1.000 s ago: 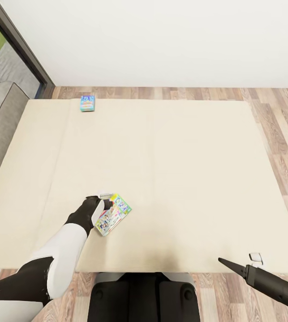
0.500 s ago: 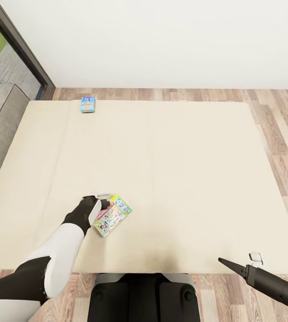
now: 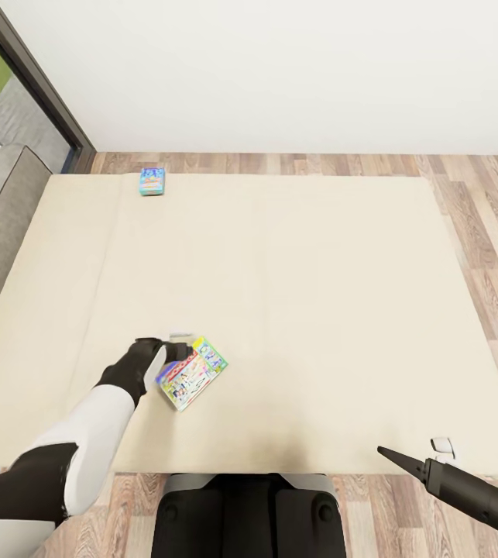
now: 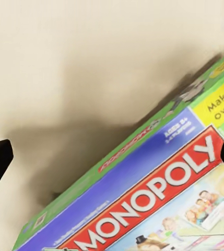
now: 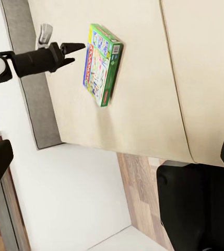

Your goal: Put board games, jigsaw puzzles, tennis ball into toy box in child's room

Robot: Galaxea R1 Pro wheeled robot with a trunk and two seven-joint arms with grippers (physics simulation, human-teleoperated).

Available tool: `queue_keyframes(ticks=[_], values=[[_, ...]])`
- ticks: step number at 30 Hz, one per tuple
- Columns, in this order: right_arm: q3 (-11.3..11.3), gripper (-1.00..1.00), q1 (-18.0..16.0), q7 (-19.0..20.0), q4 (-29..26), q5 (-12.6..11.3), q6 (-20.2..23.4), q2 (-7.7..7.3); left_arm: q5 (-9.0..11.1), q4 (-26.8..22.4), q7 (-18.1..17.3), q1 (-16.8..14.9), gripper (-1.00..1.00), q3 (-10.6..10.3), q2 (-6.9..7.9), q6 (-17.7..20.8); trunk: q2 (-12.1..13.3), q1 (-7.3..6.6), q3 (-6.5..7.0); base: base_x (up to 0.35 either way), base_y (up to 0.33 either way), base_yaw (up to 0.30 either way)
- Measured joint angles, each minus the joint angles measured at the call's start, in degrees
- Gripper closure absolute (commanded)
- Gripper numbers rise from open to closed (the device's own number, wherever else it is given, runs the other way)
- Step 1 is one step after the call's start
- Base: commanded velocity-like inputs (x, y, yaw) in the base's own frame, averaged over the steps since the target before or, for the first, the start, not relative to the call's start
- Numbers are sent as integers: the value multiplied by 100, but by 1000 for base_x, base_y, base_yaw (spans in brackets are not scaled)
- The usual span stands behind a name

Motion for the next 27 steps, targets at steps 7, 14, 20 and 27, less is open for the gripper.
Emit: queue_keyframes(ticks=[7, 14, 20, 27], values=[[-2, -100, 0, 0, -6, 0, 0, -2, 11, 4, -282, -2, -100, -373, 32, -26, 0, 0, 0, 0, 0, 0], [-3, -100, 0, 0, 0, 0, 0, -3, 20, 7, -353, -3, -100, -464, 36, -33, 0, 0, 0, 0, 0, 0], [-3, -100, 0, 0, 6, 0, 0, -3, 19, 8, -573, -3, -100, -484, 36, -33, 0, 0, 0, 0, 0, 0], [-1, -100, 0, 0, 9, 0, 0, -3, 2, 14, -927, -3, -100, -495, 42, -45, 0, 0, 0, 0, 0, 0]])
